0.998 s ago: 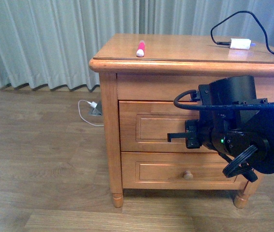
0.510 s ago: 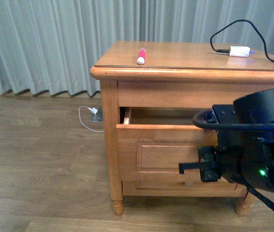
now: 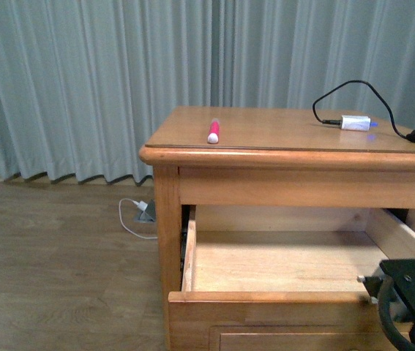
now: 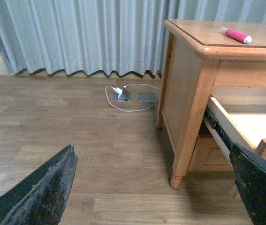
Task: Place pink marker in drawer with both arms
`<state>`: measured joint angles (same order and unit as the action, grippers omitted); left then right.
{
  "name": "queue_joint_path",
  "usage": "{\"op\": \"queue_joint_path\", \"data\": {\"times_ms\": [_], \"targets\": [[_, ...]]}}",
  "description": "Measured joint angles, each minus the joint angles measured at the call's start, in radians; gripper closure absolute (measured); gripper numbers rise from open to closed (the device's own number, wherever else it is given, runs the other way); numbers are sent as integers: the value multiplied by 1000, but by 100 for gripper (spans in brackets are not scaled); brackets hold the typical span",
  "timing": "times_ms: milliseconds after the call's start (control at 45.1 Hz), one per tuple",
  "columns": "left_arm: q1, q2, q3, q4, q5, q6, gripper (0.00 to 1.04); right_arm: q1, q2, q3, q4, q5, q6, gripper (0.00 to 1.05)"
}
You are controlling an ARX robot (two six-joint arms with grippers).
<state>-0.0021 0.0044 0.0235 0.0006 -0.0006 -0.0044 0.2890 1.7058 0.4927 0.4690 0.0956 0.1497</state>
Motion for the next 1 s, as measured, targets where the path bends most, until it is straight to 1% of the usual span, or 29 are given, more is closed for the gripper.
{"op": "queue_joint_path", "data": {"times_ms": [44, 89, 111, 155, 266, 288, 377, 466, 532, 599, 710, 820, 998], "targets": [[0, 0, 0, 0, 0, 0, 6, -5, -29, -24, -14, 23, 16, 49], [0, 0, 0, 0, 0, 0, 6, -12, -72, -41, -37, 24, 27, 41], [0, 0, 0, 0, 0, 0, 6, -13, -83, -45, -42, 24, 30, 39], [0, 0, 0, 0, 0, 0, 6, -16, -132, -57, -69, 23, 40, 32], [0, 0, 0, 0, 0, 0, 6, -25, -347, -93, -194, -16, 60, 9], [0, 0, 0, 0, 0, 0, 6, -28, -384, -97, -217, -23, 62, 7], [0, 0, 0, 0, 0, 0, 6, -50, -551, -105, -334, -49, 64, 9], [0, 0, 0, 0, 0, 0, 6, -92, -804, -90, -527, -102, 58, 8], [0, 0, 0, 0, 0, 0, 6, -114, -939, -56, -639, -133, 50, 8], [0, 0, 0, 0, 0, 0, 6, -123, -1030, -25, -716, -150, 38, 8], [0, 0, 0, 0, 0, 0, 6, -119, -1099, 4, -768, -149, 26, 8], [0, 0, 0, 0, 0, 0, 6, -111, -1114, 6, -757, -113, 9, 8], [0, 0, 0, 0, 0, 0, 6, -109, -1112, 5, -756, -112, 3, 8]]}}
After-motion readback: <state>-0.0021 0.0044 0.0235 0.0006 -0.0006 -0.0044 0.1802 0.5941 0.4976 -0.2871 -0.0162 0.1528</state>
